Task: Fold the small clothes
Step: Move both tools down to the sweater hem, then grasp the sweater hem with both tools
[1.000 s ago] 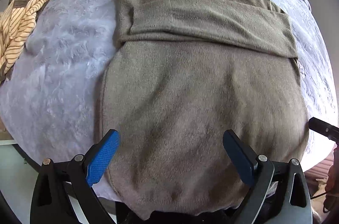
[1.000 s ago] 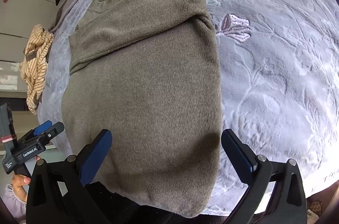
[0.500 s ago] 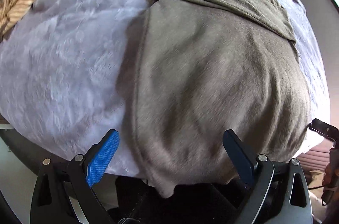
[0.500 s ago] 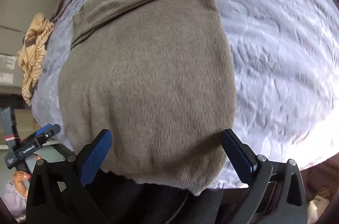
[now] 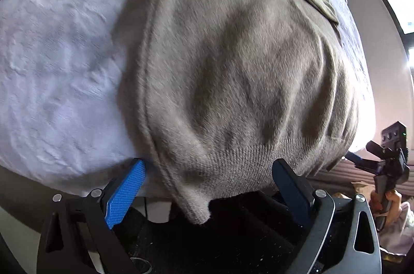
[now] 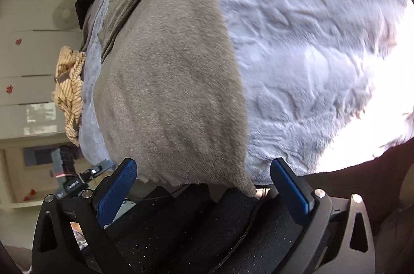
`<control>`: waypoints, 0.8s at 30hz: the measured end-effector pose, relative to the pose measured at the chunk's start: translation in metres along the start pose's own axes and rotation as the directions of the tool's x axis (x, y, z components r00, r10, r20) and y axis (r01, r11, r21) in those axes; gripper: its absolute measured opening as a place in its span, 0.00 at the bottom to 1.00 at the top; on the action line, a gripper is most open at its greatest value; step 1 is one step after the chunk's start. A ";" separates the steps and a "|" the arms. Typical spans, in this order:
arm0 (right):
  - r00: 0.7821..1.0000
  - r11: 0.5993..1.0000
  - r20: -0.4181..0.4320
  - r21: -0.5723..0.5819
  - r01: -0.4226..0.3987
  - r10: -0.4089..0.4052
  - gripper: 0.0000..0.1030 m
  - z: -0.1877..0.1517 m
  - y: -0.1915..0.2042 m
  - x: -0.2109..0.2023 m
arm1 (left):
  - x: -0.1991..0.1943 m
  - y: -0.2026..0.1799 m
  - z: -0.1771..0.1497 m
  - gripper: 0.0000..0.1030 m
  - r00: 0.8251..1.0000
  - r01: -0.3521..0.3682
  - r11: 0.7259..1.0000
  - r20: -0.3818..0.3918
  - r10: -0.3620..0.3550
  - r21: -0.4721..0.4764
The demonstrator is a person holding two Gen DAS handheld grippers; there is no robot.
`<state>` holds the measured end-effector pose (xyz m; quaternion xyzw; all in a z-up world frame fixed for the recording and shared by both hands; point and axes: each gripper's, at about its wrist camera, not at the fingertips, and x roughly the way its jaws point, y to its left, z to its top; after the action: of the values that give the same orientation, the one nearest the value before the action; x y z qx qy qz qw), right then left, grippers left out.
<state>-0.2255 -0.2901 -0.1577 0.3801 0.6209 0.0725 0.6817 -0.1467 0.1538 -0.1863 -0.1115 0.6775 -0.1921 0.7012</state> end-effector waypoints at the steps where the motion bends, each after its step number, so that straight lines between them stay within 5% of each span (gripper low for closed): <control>1: 1.000 1.000 0.003 0.009 -0.017 0.017 1.00 -0.001 -0.004 0.001 | 0.003 -0.001 0.000 0.96 1.000 0.010 1.000 -0.005 -0.010 0.006; 6: 0.998 0.998 -0.008 0.037 -0.056 0.056 0.97 0.004 -0.021 0.012 | 0.010 -0.006 -0.004 0.95 0.999 0.045 0.999 -0.017 -0.044 0.023; 10: 0.989 0.990 -0.045 0.035 -0.136 0.138 0.72 0.004 -0.018 0.016 | 0.000 -0.004 -0.002 0.92 0.989 0.148 0.989 0.001 -0.148 0.006; 12: 0.978 0.980 -0.068 0.003 -0.199 0.198 0.72 0.002 -0.008 0.018 | -0.006 -0.005 0.000 0.92 0.978 0.208 0.978 0.021 -0.208 0.004; 19: 0.978 0.985 -0.113 -0.004 -0.175 0.173 0.72 0.002 -0.011 0.038 | 0.011 -0.005 -0.002 0.91 0.994 0.105 0.994 -0.018 -0.105 0.023; 22: 0.976 0.984 -0.120 0.012 -0.179 0.180 0.72 0.002 -0.013 0.044 | 0.012 -0.007 -0.002 0.70 0.998 0.067 0.997 -0.015 -0.066 0.024; 23: 0.975 0.983 -0.125 0.018 -0.181 0.182 0.70 0.002 -0.013 0.045 | 0.011 -0.008 -0.002 0.54 0.998 0.063 0.998 -0.011 -0.062 0.016; 24: 0.975 0.983 -0.131 0.018 -0.180 0.181 0.58 0.002 -0.012 0.046 | 0.012 -0.008 -0.001 0.33 0.998 0.064 0.998 -0.011 -0.064 0.008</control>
<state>-0.2184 -0.2727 -0.2012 0.4313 0.6277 0.1573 0.6287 -0.1484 0.1420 -0.1943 -0.1291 0.6766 -0.2182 0.6913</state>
